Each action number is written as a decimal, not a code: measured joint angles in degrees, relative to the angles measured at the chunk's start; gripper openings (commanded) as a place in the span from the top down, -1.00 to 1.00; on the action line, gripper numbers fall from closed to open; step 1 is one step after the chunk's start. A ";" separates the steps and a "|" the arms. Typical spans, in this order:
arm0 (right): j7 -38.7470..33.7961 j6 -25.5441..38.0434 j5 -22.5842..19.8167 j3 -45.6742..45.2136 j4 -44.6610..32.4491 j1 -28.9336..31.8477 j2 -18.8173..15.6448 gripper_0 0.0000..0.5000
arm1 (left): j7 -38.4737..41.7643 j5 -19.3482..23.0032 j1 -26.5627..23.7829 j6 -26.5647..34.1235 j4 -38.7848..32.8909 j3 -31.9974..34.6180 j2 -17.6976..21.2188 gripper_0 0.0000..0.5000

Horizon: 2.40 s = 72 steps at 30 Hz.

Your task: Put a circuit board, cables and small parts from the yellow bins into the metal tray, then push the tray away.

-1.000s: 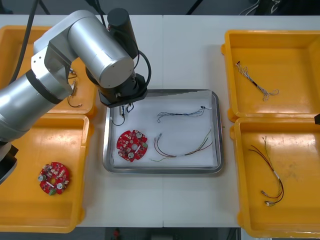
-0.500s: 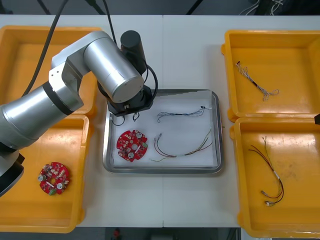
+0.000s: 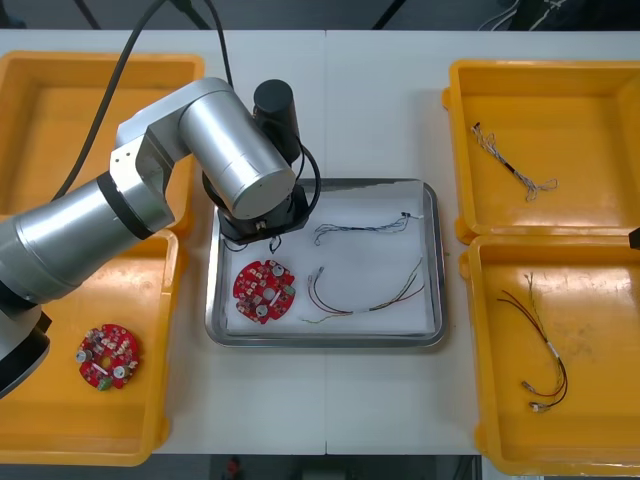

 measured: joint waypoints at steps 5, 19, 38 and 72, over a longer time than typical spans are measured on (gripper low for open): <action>0.00 0.00 0.00 0.00 0.00 0.00 0.00 -1.00 | 0.63 0.01 0.00 -0.01 0.57 -1.15 0.00 1.00; 0.00 0.00 0.00 0.00 0.00 0.00 0.00 -1.00 | 0.91 0.02 0.00 -1.17 0.66 -1.23 0.00 -0.36; 0.00 0.00 0.00 0.00 0.00 0.01 0.00 -1.00 | 0.96 4.62 -1.74 6.88 -2.45 1.15 0.77 -1.00; 0.25 0.02 -1.29 8.34 -2.85 -4.05 -0.20 -1.00 | -33.75 33.88 -0.15 14.12 -12.41 20.37 38.15 -1.00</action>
